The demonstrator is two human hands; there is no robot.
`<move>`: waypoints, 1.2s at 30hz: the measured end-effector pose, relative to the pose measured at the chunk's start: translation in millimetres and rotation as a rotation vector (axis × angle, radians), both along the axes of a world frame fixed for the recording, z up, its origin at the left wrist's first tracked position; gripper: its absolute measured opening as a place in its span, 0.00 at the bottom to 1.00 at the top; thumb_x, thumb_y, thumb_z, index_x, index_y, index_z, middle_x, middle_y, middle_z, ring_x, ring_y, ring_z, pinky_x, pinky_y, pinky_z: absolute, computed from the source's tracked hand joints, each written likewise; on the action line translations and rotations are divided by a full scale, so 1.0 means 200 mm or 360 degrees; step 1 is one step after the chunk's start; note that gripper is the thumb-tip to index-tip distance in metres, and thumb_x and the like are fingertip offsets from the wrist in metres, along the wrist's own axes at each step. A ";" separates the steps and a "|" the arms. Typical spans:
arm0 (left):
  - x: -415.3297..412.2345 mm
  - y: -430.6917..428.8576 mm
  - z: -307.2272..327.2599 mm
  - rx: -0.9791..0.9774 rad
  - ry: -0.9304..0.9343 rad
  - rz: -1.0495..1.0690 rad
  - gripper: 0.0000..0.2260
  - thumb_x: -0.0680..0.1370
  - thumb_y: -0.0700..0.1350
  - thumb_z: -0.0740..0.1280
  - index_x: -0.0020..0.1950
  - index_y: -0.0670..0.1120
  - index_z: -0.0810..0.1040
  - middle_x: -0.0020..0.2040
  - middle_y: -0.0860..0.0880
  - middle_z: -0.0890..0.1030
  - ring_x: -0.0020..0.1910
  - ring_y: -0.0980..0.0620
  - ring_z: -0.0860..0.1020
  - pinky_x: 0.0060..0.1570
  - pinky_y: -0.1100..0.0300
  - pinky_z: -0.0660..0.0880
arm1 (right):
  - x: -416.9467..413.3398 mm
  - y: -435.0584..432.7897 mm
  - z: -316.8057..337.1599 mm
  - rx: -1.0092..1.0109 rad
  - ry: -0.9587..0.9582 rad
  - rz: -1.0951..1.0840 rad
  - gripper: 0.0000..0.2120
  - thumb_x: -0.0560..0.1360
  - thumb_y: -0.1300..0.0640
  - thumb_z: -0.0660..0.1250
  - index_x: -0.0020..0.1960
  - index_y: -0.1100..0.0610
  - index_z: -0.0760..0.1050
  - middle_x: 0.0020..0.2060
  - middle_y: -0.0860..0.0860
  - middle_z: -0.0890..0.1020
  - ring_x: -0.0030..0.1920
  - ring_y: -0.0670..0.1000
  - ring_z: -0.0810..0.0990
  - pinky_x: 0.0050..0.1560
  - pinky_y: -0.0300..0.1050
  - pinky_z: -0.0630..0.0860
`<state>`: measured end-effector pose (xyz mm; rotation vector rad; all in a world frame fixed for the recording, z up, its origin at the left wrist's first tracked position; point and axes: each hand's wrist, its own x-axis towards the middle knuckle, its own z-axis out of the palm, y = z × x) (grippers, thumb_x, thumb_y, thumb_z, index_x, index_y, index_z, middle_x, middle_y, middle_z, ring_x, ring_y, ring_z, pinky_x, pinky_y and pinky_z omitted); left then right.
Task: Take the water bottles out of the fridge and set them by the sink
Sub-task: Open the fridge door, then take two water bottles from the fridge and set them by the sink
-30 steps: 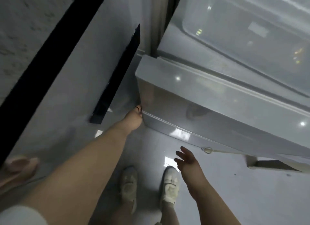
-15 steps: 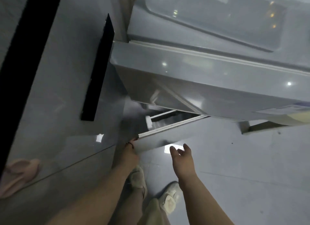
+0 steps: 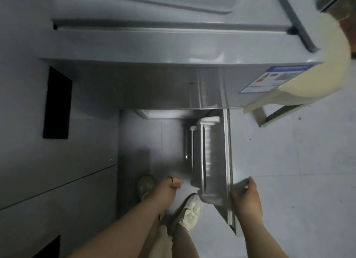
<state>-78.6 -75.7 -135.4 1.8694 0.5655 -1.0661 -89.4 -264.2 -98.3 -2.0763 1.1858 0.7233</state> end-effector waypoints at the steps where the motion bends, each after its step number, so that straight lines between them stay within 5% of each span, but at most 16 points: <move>1: 0.04 0.01 -0.02 -0.0002 -0.0017 0.0054 0.16 0.73 0.25 0.52 0.54 0.31 0.76 0.54 0.37 0.77 0.50 0.44 0.73 0.40 0.74 0.68 | 0.00 -0.05 -0.01 -0.0046 -0.0023 0.0032 0.30 0.72 0.61 0.64 0.70 0.60 0.56 0.66 0.63 0.70 0.65 0.64 0.68 0.64 0.57 0.65; 5: 0.24 0.05 -0.13 0.0081 -0.0249 0.0237 0.16 0.73 0.24 0.52 0.57 0.30 0.72 0.57 0.28 0.76 0.49 0.43 0.74 0.36 0.78 0.68 | 0.02 -0.20 -0.05 -0.0236 -0.0097 0.0107 0.31 0.71 0.67 0.62 0.71 0.62 0.54 0.66 0.66 0.68 0.65 0.67 0.66 0.67 0.58 0.61; 8: 0.35 0.06 -0.19 0.0093 -0.0320 0.0262 0.16 0.74 0.27 0.54 0.57 0.33 0.74 0.54 0.33 0.78 0.47 0.48 0.73 0.41 0.71 0.70 | 0.06 -0.25 -0.08 -0.0395 -0.0166 0.0137 0.32 0.70 0.65 0.65 0.70 0.64 0.55 0.67 0.67 0.67 0.67 0.67 0.64 0.69 0.58 0.58; 11: 0.46 0.08 -0.31 0.0018 -0.0408 0.0279 0.15 0.75 0.31 0.55 0.57 0.36 0.75 0.49 0.42 0.77 0.43 0.49 0.74 0.31 0.81 0.67 | 0.11 -0.23 -0.12 -0.0606 -0.0596 0.0251 0.31 0.66 0.58 0.62 0.67 0.68 0.61 0.63 0.70 0.70 0.64 0.68 0.67 0.68 0.58 0.58; 14: 0.60 0.08 -0.46 -0.0086 -0.0556 0.0428 0.13 0.74 0.30 0.57 0.56 0.34 0.75 0.44 0.45 0.78 0.38 0.53 0.74 0.29 0.82 0.68 | 0.18 -0.09 -0.20 -0.0581 -0.1279 0.0498 0.26 0.64 0.56 0.55 0.57 0.70 0.70 0.51 0.70 0.78 0.54 0.61 0.71 0.61 0.40 0.61; 16: 0.67 0.09 -0.54 -0.0130 -0.0674 0.0507 0.11 0.74 0.30 0.58 0.54 0.33 0.75 0.36 0.50 0.76 0.33 0.59 0.75 0.27 0.81 0.68 | 0.23 0.04 -0.29 -0.0393 -0.1552 0.0666 0.19 0.66 0.57 0.55 0.54 0.62 0.72 0.48 0.56 0.80 0.49 0.52 0.71 0.56 0.22 0.60; 18: 0.73 0.11 -0.65 -0.0150 -0.0794 0.0388 0.10 0.74 0.31 0.58 0.51 0.37 0.77 0.35 0.52 0.76 0.31 0.63 0.76 0.30 0.81 0.69 | 0.28 0.18 -0.45 -0.0153 -0.1731 0.0739 0.14 0.67 0.58 0.56 0.51 0.53 0.72 0.47 0.49 0.76 0.45 0.47 0.74 0.54 0.17 0.60; 22: 0.86 0.13 -0.84 -0.0185 -0.0949 0.0215 0.10 0.73 0.35 0.61 0.41 0.48 0.78 0.34 0.55 0.77 0.31 0.65 0.76 0.29 0.78 0.69 | 0.45 0.42 -0.83 0.0237 -0.1808 0.0839 0.11 0.67 0.57 0.58 0.47 0.48 0.73 0.39 0.47 0.84 0.44 0.44 0.78 0.46 0.21 0.67; 27: 0.97 0.15 -1.07 -0.0316 -0.1099 0.0386 0.10 0.75 0.33 0.58 0.43 0.43 0.76 0.34 0.50 0.77 0.26 0.67 0.77 0.31 0.77 0.71 | 0.75 0.52 -1.21 0.0698 -0.1545 0.0339 0.15 0.72 0.66 0.62 0.39 0.45 0.75 0.34 0.41 0.79 0.37 0.35 0.78 0.39 0.23 0.70; 31: 1.01 0.17 -1.16 -0.0420 -0.1123 0.0594 0.13 0.76 0.36 0.57 0.36 0.48 0.74 0.35 0.49 0.77 0.33 0.57 0.76 0.31 0.74 0.73 | 0.92 0.50 -1.35 0.0870 -0.1466 0.0037 0.19 0.72 0.70 0.60 0.33 0.47 0.70 0.30 0.48 0.76 0.32 0.49 0.74 0.41 0.42 0.72; 36: 1.06 0.18 -1.13 -0.0401 -0.1179 0.0750 0.11 0.75 0.39 0.61 0.34 0.49 0.73 0.31 0.50 0.78 0.27 0.61 0.76 0.32 0.69 0.74 | 1.05 0.50 -1.38 0.1064 -0.1460 -0.0228 0.14 0.73 0.67 0.60 0.33 0.53 0.70 0.28 0.52 0.74 0.29 0.49 0.73 0.30 0.39 0.74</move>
